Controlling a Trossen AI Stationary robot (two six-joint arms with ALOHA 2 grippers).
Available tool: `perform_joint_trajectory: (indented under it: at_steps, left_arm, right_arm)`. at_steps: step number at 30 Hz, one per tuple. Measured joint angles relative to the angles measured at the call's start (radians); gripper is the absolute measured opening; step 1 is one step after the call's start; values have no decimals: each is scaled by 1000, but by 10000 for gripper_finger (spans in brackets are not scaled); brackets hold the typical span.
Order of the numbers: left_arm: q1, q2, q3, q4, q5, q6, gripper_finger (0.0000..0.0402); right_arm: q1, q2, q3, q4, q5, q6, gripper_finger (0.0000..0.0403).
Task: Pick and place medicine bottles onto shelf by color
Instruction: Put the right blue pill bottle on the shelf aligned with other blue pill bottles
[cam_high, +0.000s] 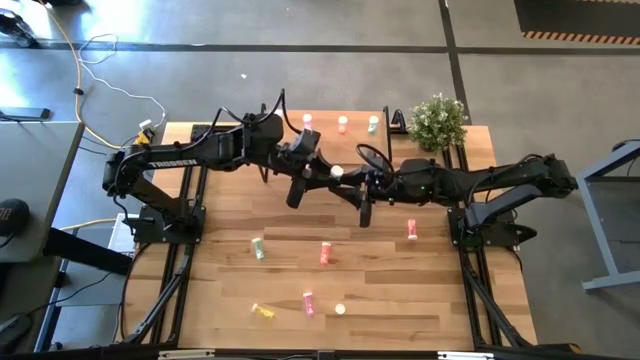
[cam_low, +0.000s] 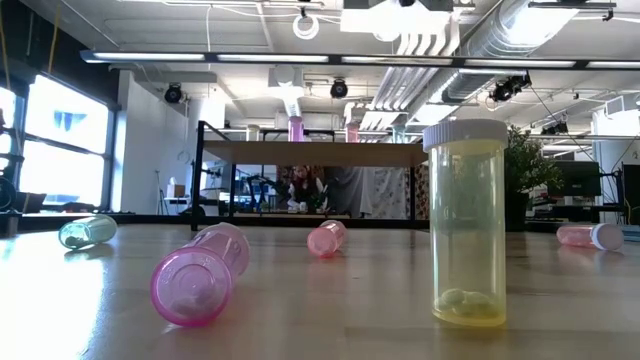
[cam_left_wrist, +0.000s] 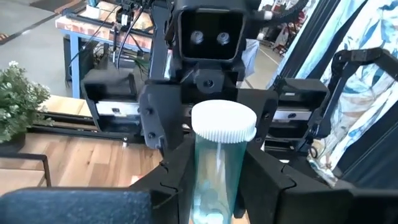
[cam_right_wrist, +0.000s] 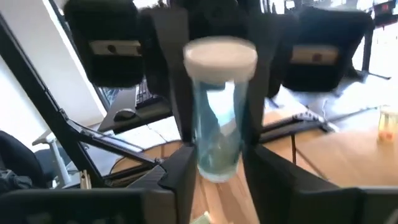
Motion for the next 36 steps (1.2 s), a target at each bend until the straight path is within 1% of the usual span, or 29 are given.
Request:
perform_joint_trajectory:
  at_steps: [7, 11, 13, 19, 26, 29, 30, 32, 36]
  left_arm:
    - [51, -2, 0, -45, 0, 73, 97]
    - [90, -2, 0, -80, 2, 115, 97]
    - [107, -2, 0, -90, 5, 139, 97]
    - [138, -2, 0, -106, 8, 211, 97]
    - [141, -2, 0, -83, 7, 220, 97]
    - [135, 3, 0, -37, 7, 219, 97]
    - [130, 7, 0, -17, 4, 212, 97]
    - [127, 14, 0, 13, -8, 181, 97]
    - [124, 40, 0, 82, -63, 148, 97]
  right_arm:
    - [0, -12, 0, -94, 3, 113, 184]
    - [0, -49, 0, -163, 5, 143, 193]
    - [0, -73, 0, -161, 30, 145, 194]
    - [-10, -148, 0, -159, 162, 13, 194]
    - [-111, -224, 0, -159, 174, -103, 194]
    - [-177, -250, 0, -157, 137, -159, 194]
    - [-203, -259, 0, -154, 110, -170, 195]
    - [-259, -276, 0, -153, 27, -186, 196]
    - [-383, -302, 8, -161, -164, -191, 208]
